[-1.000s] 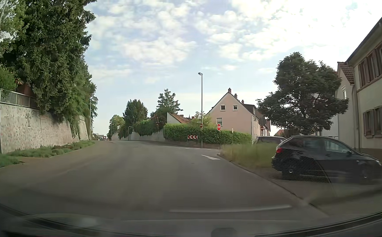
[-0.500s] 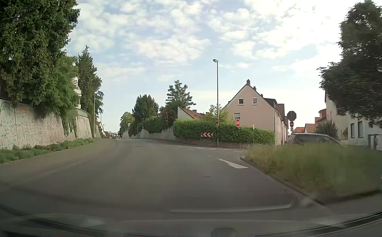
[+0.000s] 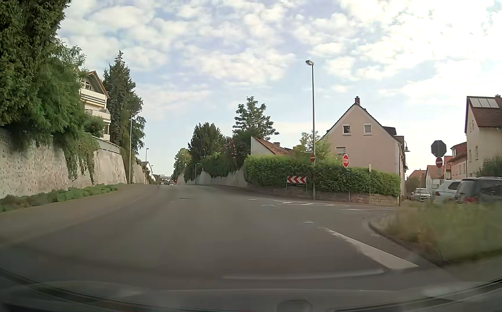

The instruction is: Follow the waypoints while adhering to traffic rules and regulations

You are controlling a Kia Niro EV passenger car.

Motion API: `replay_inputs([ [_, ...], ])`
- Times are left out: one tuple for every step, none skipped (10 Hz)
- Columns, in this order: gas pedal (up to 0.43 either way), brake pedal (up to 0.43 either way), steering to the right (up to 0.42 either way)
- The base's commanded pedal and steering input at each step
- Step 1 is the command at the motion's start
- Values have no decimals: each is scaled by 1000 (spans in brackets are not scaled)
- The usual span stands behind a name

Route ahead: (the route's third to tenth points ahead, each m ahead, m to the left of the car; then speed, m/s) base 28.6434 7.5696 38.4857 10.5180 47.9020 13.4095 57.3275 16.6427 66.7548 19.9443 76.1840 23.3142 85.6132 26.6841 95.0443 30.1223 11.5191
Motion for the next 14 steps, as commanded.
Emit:
replay_inputs([
  [98,18,-53],
  [98,18,-53],
  [98,18,-53],
  [98,18,-53],
  [98,18,-52],
  [98,18,-52],
  [98,18,-51],
  [98,18,-49],
  [98,18,-47],
  [98,12,-45],
  [110,18,-42],
  [110,12,-41],
  [110,18,-38],
  [110,18,-36],
])
